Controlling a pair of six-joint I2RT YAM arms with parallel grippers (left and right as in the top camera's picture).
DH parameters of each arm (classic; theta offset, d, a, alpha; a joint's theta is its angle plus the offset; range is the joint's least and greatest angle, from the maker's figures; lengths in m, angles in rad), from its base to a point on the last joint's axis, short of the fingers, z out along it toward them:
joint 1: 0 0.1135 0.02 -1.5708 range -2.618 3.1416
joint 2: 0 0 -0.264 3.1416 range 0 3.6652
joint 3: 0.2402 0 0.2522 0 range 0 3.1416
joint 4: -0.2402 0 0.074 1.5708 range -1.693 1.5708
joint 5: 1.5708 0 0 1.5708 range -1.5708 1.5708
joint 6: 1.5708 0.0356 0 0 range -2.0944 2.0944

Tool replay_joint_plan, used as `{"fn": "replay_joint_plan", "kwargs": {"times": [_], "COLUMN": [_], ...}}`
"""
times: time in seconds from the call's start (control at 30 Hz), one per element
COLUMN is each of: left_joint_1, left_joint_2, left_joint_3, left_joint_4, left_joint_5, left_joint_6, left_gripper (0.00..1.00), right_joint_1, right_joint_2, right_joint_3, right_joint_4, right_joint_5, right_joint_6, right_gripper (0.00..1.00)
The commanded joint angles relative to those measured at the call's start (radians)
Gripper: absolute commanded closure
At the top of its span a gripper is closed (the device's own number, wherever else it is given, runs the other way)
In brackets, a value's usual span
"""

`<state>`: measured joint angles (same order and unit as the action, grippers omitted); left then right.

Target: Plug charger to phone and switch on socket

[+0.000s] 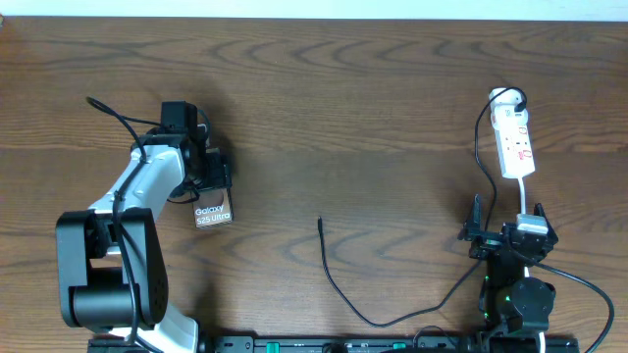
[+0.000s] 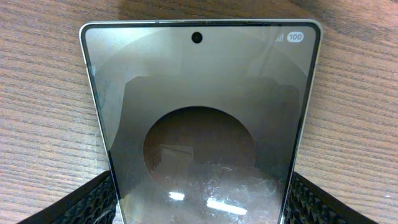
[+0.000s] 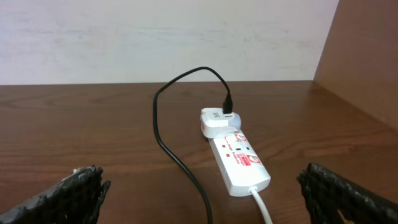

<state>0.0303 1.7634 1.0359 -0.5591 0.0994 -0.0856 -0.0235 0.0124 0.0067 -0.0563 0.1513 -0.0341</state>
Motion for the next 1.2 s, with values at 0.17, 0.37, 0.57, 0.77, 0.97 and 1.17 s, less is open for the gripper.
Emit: {"fn": "replay_joint_plan", "kwargs": {"times": [0.17,0.37,0.57,0.77,0.97,1.17], "left_joint_1": [0.001,0.001,0.001,0.001,0.001,0.001], "left_joint_2": [-0.021,0.005,0.038,0.039,0.048,0.062], "left_joint_3": [-0.005,-0.008,-0.010,-0.010,-0.016,-0.032], "left_joint_4": [0.004,0.008,0.008,0.012,0.029,0.056], "left_joint_5": [0.005,0.005,0.005,0.005,0.005,0.005], "left_joint_6": [-0.002,-0.002,-0.002,-0.002,-0.002,-0.002], "left_gripper": [0.93,0.93,0.92,0.93,0.93,0.93], "right_joint_1": [0.018,0.018,0.018,0.018,0.018,0.018], "right_joint_2": [-0.004,-0.004,-0.004,-0.004,-0.004,-0.004], "right_joint_3": [-0.001,-0.001,-0.001,-0.001,-0.001,-0.001], "right_joint_4": [-0.004,-0.004,-0.004,-0.004,-0.004,-0.004], "right_joint_5": [0.007,0.007,0.007,0.007,0.007,0.007], "right_joint_6": [-0.008,-0.008,-0.008,-0.008,-0.008,-0.008], "right_gripper": [0.01,0.01,0.01,0.01,0.01,0.01]}}
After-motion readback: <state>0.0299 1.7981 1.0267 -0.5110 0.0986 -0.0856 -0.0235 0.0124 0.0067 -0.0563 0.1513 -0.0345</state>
